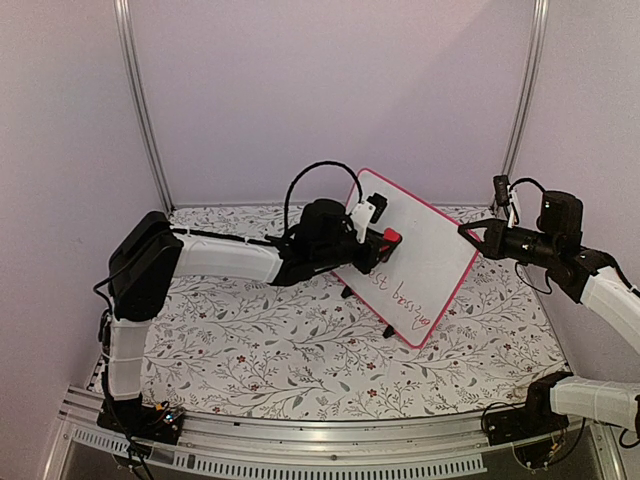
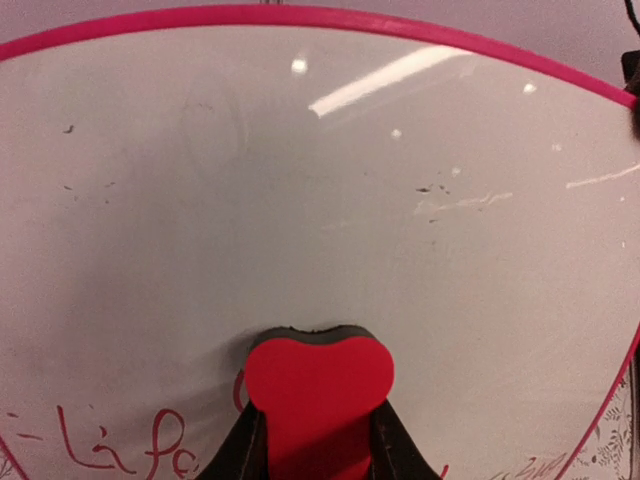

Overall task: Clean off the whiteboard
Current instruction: Erase the center of the whiteboard.

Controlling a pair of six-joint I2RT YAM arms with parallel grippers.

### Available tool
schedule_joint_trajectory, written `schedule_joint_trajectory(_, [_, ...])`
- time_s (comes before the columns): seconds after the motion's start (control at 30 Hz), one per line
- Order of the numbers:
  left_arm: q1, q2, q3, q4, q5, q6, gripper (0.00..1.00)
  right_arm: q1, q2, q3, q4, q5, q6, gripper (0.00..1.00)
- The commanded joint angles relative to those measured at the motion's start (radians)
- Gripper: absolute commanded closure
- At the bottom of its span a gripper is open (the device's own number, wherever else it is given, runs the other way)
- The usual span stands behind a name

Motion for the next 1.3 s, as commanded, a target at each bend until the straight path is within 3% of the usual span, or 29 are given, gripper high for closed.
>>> schedule_joint_trajectory(0.0, [-0.017,0.000,-0.038,-0.092,-0.029,-0.006,0.98,0.030,0.005,-0.015,-0.040,-0.119,-0.029,1.00])
schedule_joint_trajectory(1.27, [0.038,-0.036,-0.100,-0.098,-0.084,-0.005,0.99,0.031,0.021,-0.009,-0.041,-0.122,-0.030,1.00])
